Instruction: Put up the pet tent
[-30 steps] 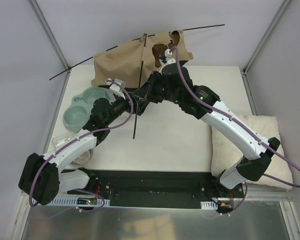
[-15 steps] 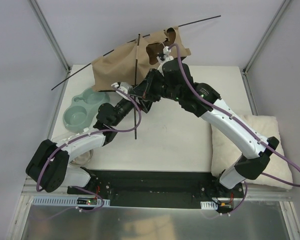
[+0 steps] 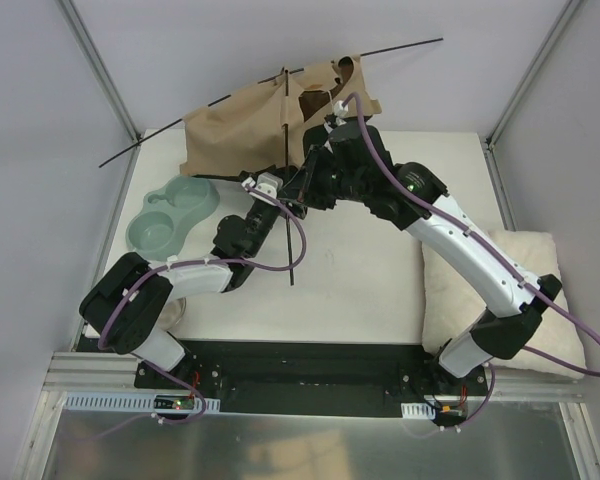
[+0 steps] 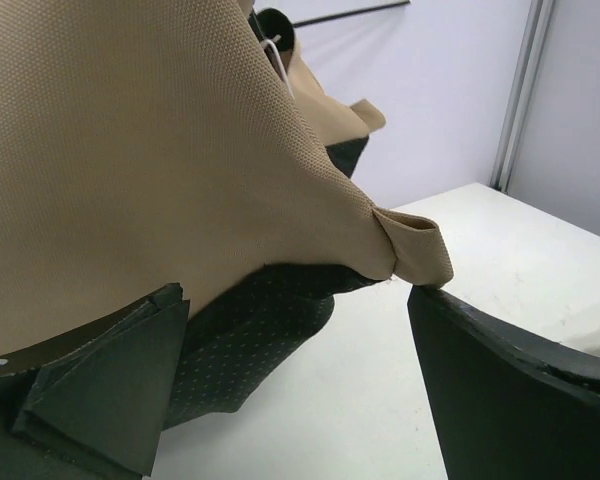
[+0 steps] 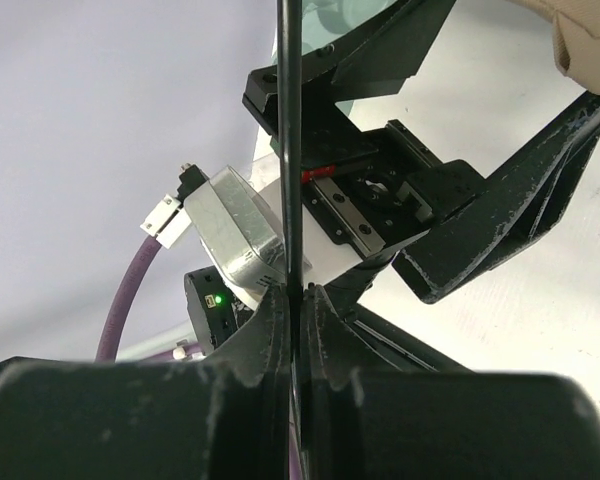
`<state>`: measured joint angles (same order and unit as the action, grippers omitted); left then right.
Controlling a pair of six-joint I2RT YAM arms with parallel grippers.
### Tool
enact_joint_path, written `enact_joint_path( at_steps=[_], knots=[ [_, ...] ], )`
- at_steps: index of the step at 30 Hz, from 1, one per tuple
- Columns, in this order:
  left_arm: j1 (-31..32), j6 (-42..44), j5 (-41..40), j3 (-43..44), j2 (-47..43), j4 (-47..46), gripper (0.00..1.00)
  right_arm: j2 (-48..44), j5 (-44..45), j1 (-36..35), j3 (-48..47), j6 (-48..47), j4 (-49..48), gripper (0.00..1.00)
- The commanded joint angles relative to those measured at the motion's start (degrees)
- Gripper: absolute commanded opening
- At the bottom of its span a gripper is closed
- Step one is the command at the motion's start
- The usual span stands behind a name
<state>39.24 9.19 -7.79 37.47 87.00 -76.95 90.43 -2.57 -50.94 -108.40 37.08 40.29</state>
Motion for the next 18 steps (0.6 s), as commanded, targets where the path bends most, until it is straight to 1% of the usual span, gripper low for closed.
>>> enact_joint_path(
  at_steps=[1,9,10,13,18],
  knots=[
    [3.8,10.2,5.4,1.6,1.2,-9.4,0.98,0.4,-0.6,-0.8,-1.3,2.4,-12.4,0.00],
    [4.9,13.1,7.7,2.4,1.9,-9.4,0.99,0.4,-1.4,-0.7,-2.2,1.9,-12.3,0.00],
    [4.8,13.5,10.3,2.3,1.8,-9.4,0.99,0.4,-1.5,-0.7,-2.2,1.9,-12.3,0.00],
    [5.1,15.2,13.7,2.7,1.2,-8.2,0.99,0.3,-1.8,-0.7,-2.2,2.0,-12.3,0.00],
    [5.2,16.2,15.3,4.1,1.3,-6.5,0.99,-0.1,-2.4,-0.5,-1.8,1.7,-12.3,0.00]
  ],
)
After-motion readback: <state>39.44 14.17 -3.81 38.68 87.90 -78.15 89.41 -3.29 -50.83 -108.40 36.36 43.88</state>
